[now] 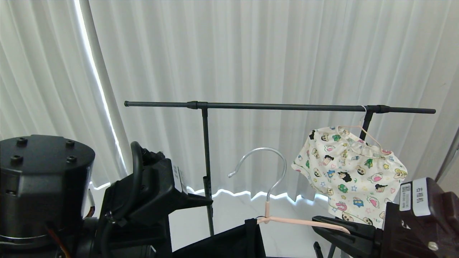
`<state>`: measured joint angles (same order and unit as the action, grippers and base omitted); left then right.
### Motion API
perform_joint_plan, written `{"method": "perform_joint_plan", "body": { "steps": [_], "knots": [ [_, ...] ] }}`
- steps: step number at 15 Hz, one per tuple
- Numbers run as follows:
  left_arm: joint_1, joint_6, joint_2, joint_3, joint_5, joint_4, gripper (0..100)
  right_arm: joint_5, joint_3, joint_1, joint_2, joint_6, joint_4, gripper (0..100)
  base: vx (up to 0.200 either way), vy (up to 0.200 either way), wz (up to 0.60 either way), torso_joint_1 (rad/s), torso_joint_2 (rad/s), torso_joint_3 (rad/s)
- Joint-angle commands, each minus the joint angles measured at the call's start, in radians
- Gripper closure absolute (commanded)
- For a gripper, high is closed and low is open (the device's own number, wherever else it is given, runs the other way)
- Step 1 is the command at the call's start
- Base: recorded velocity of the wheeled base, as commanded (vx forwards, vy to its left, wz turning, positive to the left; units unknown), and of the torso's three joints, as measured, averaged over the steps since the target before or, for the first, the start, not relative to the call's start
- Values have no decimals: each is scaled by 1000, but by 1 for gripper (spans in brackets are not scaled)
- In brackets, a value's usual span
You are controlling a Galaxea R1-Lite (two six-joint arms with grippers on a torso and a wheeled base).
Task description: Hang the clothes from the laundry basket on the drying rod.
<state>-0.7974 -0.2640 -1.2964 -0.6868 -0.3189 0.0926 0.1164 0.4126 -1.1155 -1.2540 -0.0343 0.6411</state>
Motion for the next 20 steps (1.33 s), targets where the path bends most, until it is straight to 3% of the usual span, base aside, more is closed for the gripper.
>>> {"method": "perform_joint_plan", "body": {
  "steps": [1,5,6,12,13,20],
  "knots": [
    [-12,0,-6,10,0,-1,0,0,3,-1,-5,1,2,100,0,0,0,0,0,0],
    [-20,0,-15,13,-2,-1,0,0,6,-3,-2,1,3,100,0,0,0,0,0,0],
    [-23,0,-17,13,-2,-1,100,0,6,-3,-1,1,3,100,0,0,0,0,0,0],
    [-23,0,-17,13,0,-1,100,2,5,-3,-1,-1,3,100,0,0,0,0,0,0],
    [-23,0,-17,15,0,-1,100,2,5,-4,-1,-1,3,0,0,0,0,0,0,0],
    [66,0,-29,67,20,-1,100,19,-18,-1,8,-1,-1,0,0,0,0,0,0,0]
  ]
}}
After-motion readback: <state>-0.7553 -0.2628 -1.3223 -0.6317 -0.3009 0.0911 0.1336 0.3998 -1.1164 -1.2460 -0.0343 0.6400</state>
